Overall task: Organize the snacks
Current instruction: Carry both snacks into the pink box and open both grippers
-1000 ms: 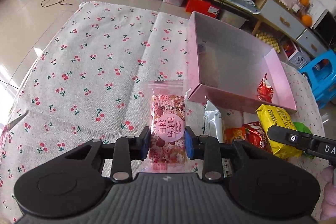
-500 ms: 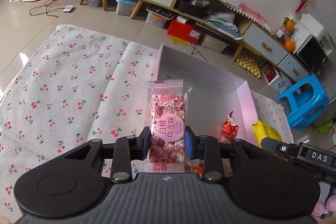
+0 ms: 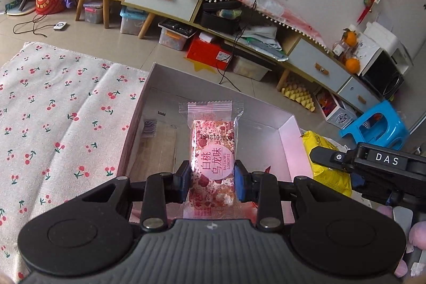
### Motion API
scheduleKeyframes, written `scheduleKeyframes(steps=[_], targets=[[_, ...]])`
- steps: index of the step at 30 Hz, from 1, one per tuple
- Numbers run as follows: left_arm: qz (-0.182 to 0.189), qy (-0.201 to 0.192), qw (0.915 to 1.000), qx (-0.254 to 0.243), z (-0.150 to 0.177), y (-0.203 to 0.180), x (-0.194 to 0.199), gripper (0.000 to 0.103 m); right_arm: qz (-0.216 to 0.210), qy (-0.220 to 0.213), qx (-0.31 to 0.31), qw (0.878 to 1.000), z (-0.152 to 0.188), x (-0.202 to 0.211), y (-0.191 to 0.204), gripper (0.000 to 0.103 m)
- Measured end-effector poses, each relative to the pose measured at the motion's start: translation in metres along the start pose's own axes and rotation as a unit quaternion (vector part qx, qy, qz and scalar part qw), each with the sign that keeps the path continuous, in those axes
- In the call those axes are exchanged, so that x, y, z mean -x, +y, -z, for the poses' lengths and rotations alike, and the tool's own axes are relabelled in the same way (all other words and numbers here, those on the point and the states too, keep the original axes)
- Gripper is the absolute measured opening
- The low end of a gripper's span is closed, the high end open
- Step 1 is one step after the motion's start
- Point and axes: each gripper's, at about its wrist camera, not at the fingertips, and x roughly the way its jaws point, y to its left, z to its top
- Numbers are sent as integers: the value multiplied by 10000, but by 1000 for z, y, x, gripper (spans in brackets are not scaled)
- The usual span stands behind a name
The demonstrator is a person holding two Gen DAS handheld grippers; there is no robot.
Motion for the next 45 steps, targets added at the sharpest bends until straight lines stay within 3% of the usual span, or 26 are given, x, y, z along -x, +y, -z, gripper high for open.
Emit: scheduleKeyframes(steps=[14,17,21,23,38,45], targets=[[-200,-10,9994,-266,5,-1,-7,31,-24,23,392,9992,0,-27,0,47],[-296,-49,9988,-396,6,-5,-6,37,-57,55,465,9989,2,-28,4,48],[-304,-20,9983,-490,6,-8,-6,54,-75,33,485,9988,1,-25,7,67],[-318,11,9981,-520,6,-9,-4,61,-38,7,476,9989,0,-22,7,70],[-429,128,9946,-938,12,-18,19,86,201,42,645,9977,8,9,13,80],[-554,83,9907,-1244,21,-15,36,94,237,317,729,9966,25,27,16,80]])
